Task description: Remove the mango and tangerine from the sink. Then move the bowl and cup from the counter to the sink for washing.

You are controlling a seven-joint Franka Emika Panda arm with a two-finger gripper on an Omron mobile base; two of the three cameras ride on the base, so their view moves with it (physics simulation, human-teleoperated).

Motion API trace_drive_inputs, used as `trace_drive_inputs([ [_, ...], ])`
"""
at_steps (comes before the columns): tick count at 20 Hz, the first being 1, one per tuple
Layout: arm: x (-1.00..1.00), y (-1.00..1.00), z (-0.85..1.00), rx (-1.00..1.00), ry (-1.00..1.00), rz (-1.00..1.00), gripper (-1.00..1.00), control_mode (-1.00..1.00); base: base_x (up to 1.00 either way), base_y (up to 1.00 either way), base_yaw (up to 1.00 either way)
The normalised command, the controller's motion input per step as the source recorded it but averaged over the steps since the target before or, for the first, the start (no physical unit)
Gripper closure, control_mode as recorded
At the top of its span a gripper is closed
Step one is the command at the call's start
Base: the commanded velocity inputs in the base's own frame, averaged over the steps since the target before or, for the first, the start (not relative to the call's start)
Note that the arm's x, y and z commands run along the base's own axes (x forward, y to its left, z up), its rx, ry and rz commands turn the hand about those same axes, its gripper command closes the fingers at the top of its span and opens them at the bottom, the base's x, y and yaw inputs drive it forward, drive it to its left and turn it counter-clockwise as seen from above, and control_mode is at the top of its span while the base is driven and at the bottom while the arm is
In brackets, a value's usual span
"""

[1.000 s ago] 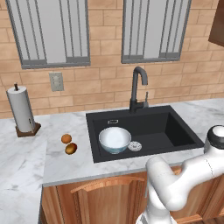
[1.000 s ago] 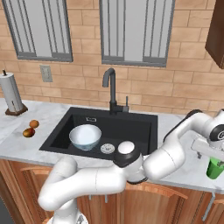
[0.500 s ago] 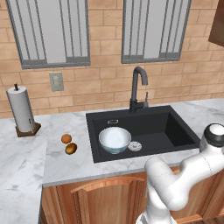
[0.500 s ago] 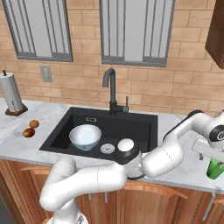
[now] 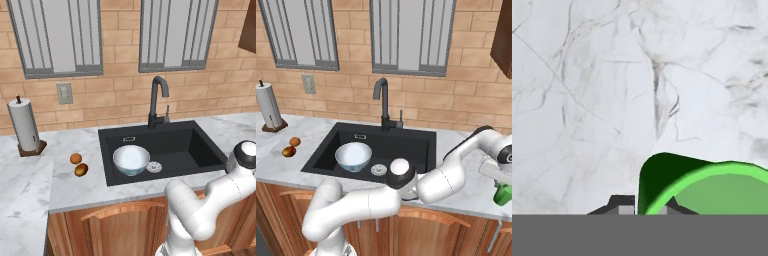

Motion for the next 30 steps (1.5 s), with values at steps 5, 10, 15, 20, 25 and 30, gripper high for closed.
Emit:
trace_drive_inputs([
  [5,-0.3,0.15,0.14,-0.09,0.0,-0.02,1.0,-1.0,0.0,0.0,0.0],
  [10,-0.2,0.45,0.26,-0.17,-0.01,0.0,1.0,-1.0,0.0,0.0,0.0],
  [15,-0.08,0.59,0.26,-0.21,-0.05,0.0,1.0,-1.0,0.0,0.0,0.0],
  [20,-0.1,0.65,0.14,-0.24,-0.19,0.0,1.0,-1.0,0.0,0.0,0.0],
  [25,-0.11,0.66,0.16,-0.29,-0.22,0.0,1.0,-1.0,0.0,0.0,0.0],
  [30,-0.13,0.63,0.11,-0.29,-0.2,0.0,1.0,-1.0,0.0,0.0,0.0],
])
